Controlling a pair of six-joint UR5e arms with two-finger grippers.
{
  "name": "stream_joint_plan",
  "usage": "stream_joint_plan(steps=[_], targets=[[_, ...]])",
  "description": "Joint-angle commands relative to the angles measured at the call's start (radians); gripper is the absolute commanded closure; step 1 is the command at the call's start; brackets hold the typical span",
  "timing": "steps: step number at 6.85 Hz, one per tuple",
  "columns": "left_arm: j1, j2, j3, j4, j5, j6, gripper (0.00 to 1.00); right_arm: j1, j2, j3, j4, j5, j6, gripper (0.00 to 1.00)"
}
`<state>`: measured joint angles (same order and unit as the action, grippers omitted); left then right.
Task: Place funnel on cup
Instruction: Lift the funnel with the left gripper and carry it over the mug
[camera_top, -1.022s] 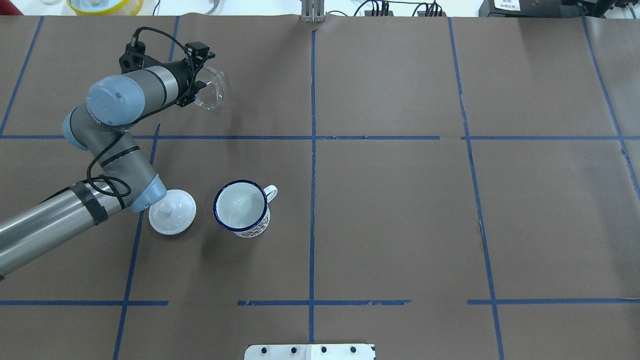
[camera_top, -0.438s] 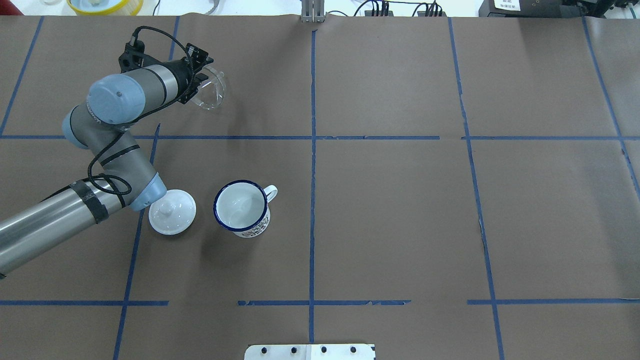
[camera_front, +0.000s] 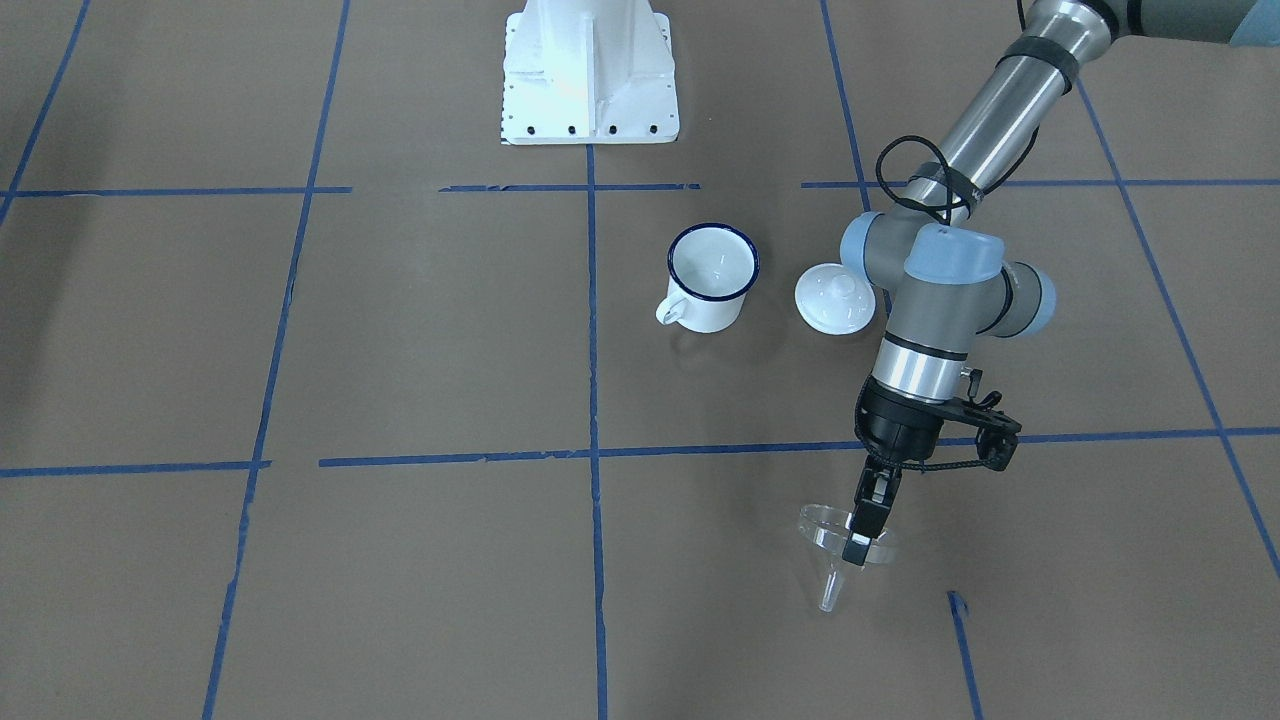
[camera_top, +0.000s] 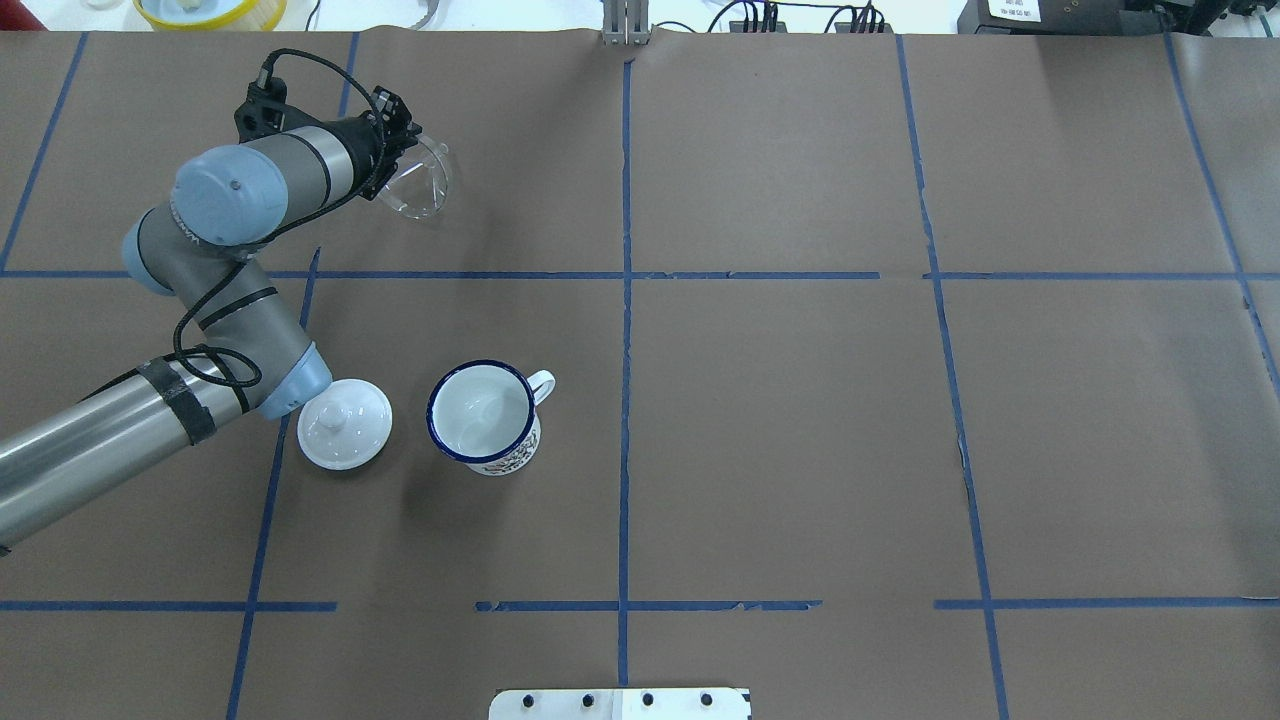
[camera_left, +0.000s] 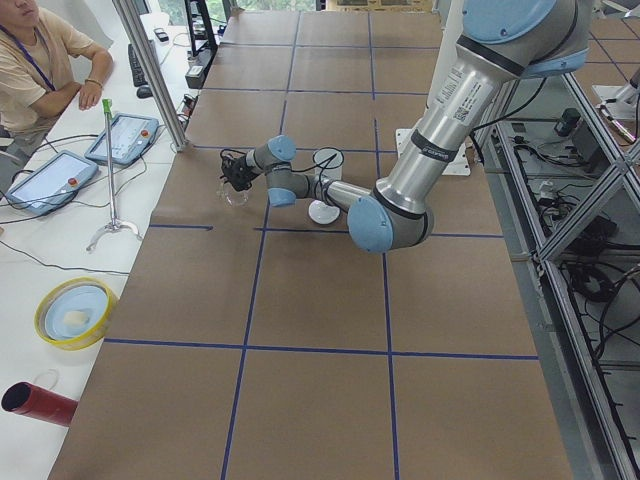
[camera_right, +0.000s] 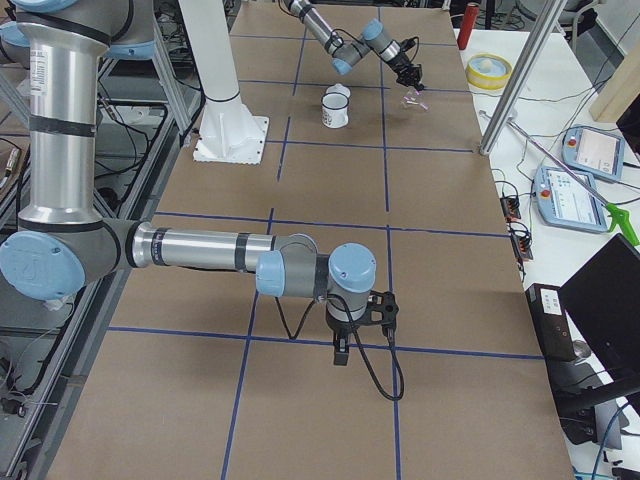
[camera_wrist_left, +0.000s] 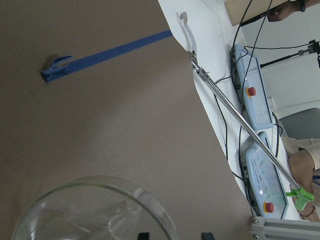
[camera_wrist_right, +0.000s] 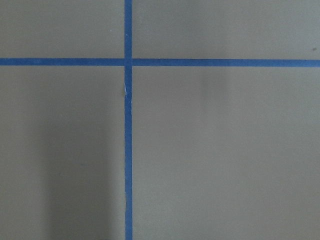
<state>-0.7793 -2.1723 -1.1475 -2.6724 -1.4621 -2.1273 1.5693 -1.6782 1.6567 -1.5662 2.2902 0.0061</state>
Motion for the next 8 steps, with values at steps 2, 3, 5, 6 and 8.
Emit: stream_joint_plan(steps=[2, 3, 5, 6, 8], targets=[[-0.030, -0.012, -0.023, -0.026, -0.001, -0.003, 1.00, 0.000, 0.000, 0.000, 0.000, 0.000, 0.000, 0.00], [-0.044, -0.012, -0.085, -0.026, -0.003, -0.003, 1.00, 0.000, 0.000, 0.000, 0.000, 0.000, 0.000, 0.00], [-0.057, -0.014, -0.242, 0.024, -0.011, 0.004, 1.00, 0.000, 0.000, 0.000, 0.000, 0.000, 0.000, 0.00], [-0.057, -0.012, -0.344, 0.145, -0.090, 0.015, 1.00, 0.000, 0.000, 0.000, 0.000, 0.000, 0.000, 0.00], [-0.054, -0.035, -0.621, 0.575, -0.191, 0.100, 1.00, 0.000, 0.000, 0.000, 0.000, 0.000, 0.000, 0.00]])
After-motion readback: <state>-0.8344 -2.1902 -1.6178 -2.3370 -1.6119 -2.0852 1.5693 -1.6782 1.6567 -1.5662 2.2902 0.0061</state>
